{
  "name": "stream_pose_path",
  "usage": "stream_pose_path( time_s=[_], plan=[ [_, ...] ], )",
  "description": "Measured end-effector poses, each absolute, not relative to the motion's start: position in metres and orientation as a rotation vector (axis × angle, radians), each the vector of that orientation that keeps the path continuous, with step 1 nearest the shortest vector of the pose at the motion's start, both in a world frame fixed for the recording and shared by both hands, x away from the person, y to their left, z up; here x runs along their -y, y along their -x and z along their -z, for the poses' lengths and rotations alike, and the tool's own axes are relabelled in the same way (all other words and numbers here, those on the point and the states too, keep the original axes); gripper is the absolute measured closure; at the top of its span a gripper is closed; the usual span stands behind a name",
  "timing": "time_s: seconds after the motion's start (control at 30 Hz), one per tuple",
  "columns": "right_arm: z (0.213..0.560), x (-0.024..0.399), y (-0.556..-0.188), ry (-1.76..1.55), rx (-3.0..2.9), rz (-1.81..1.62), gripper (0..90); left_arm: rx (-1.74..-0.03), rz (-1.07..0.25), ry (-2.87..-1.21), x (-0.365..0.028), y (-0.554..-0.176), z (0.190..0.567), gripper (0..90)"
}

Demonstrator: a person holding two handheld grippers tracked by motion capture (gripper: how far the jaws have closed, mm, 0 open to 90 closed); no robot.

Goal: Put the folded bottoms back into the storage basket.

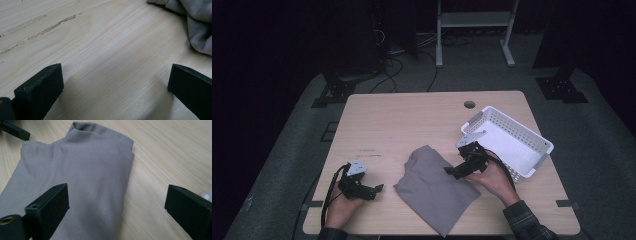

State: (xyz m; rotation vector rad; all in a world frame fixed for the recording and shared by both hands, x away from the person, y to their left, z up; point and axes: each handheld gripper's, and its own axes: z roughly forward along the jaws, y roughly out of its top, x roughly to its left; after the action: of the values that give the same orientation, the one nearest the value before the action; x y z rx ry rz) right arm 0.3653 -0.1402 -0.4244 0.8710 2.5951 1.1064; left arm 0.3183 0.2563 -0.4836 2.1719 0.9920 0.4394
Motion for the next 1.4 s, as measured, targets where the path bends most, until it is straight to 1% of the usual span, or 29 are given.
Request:
stream_pose_path(
  time_s=[0.1, 0.4, 0.47, 0.7, 1.03, 1.4],
  plan=[
    [0.428, 0.137, -0.365, -0.882, -2.613, -1.095, 2.3, -0.993, -0.439, -2.169, -0.256, -0.318, 0.484, 0.0],
    [0.439, 0.127, -0.365, -0.884, -2.644, -1.08, 1.6, -0.992, -0.439, -2.17, -0.256, -0.318, 0.484, 0.0],
    [0.442, 0.124, -0.365, -0.886, -2.652, -1.065, 0.0, -0.99, -0.439, -2.172, -0.256, -0.318, 0.484, 0.0],
    [0.453, 0.113, -0.364, -0.882, -2.684, -1.007, 0.0, -0.988, -0.438, -2.172, -0.256, -0.318, 0.484, 0.0],
    [0.465, 0.103, -0.365, -0.905, -2.715, -1.043, 0.0, -0.988, -0.438, -2.172, -0.256, -0.318, 0.484, 0.0],
    [0.475, 0.091, -0.358, -0.875, -2.713, -0.983, 0.0, -0.988, -0.438, -2.173, -0.256, -0.318, 0.484, 0.0]
  ],
)
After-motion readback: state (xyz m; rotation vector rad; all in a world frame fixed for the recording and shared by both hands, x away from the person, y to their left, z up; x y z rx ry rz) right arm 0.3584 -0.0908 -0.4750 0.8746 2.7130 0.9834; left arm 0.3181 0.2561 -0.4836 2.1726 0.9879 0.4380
